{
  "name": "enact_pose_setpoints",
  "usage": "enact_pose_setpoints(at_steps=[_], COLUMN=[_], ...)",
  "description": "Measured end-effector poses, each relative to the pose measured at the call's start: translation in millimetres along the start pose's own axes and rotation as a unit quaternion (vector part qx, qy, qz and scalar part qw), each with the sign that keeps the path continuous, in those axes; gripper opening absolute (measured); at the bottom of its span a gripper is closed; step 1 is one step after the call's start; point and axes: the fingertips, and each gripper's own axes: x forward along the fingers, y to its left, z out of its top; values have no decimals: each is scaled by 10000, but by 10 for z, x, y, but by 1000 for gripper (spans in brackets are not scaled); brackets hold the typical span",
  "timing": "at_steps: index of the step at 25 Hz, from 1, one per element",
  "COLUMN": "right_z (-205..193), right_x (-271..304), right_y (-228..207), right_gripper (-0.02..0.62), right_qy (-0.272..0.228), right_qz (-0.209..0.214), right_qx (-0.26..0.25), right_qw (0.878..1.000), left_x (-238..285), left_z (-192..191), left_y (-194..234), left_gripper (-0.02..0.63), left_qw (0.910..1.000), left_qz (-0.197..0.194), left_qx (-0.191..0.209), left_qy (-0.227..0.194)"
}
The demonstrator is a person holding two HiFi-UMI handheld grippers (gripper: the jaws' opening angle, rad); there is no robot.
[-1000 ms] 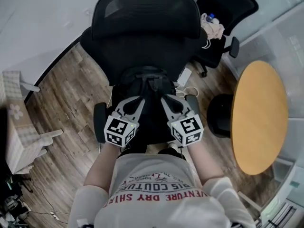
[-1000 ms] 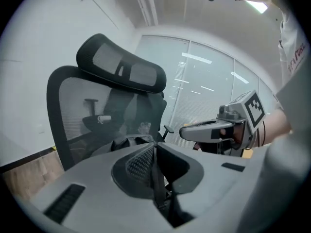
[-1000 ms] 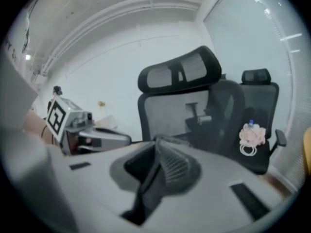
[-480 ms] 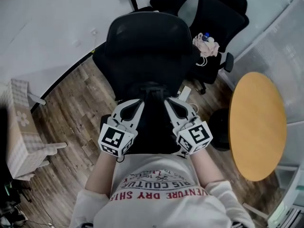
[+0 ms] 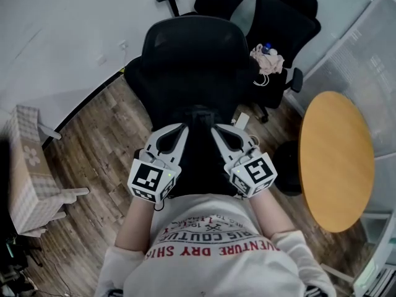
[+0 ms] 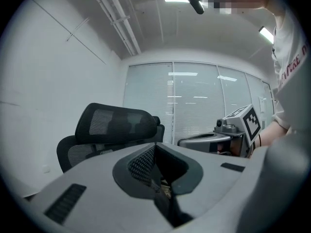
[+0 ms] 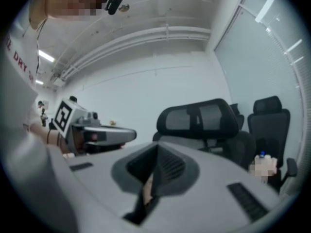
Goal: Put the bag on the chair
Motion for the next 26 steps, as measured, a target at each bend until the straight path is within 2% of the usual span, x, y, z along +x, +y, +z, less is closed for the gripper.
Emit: enact_pose_setpoints(at_steps=[5,11,17,26], right_z=[23,-30,-68,-130], right_x=[-16,21,65,92], right_y=[16,17,34,5], right_gripper=[28,28,28,28], right_qy=[-87,-1,101,259], right_qz=[-37,-19,9,25], right_qx=[-5,-5,-52,-149], right_qw=[10000,10000,9999,9996], left_x=[-19,-21,-61,-39], left_z=[0,-122,-125,-200], left_y=[-27,2,88,103], left_gripper=[34,34,34,34], left_qw=[10000,9995,9993,9989], left_qz=[25,86,284,264], left_qx=[8,-78,-81,-218], left_qy=[42,282,239,325])
